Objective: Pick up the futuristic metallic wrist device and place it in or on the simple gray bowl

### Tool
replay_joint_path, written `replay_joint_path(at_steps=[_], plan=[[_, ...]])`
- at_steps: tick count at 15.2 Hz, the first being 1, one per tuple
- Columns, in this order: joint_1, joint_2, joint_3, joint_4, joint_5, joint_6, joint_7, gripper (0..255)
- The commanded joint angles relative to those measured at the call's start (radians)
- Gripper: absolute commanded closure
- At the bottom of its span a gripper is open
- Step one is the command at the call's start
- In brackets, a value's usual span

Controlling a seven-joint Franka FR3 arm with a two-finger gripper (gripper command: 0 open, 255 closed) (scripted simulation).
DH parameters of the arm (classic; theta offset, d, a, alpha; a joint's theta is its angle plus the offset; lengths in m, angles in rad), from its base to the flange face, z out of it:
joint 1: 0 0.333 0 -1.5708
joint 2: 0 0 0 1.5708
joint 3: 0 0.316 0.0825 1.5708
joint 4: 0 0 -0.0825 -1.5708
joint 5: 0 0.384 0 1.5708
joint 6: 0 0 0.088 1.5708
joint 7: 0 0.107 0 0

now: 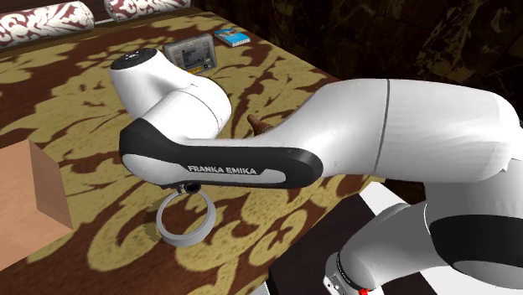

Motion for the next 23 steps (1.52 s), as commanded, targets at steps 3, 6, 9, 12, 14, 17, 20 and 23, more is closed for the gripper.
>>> replay_joint_path(at_steps=[3, 6, 9, 12, 14, 17, 20, 23], plan=[[0.022, 0.106, 0.085, 0.095, -0.056, -0.001, 0.13, 255], [0.024, 0.107, 0.086, 0.055, -0.055, 0.039, 0.129, 255], [0.025, 0.11, 0.089, 0.017, -0.056, 0.079, 0.13, 255], [0.026, 0.115, 0.092, -0.019, -0.059, 0.12, 0.133, 255], [0.027, 0.121, 0.095, -0.041, -0.062, 0.146, 0.135, 255], [0.028, 0.131, 0.099, -0.074, -0.068, 0.186, 0.14, 255], [0.028, 0.135, 0.101, -0.086, -0.07, 0.202, 0.142, 255], [0.028, 0.136, 0.101, -0.086, -0.071, 0.202, 0.142, 255]])
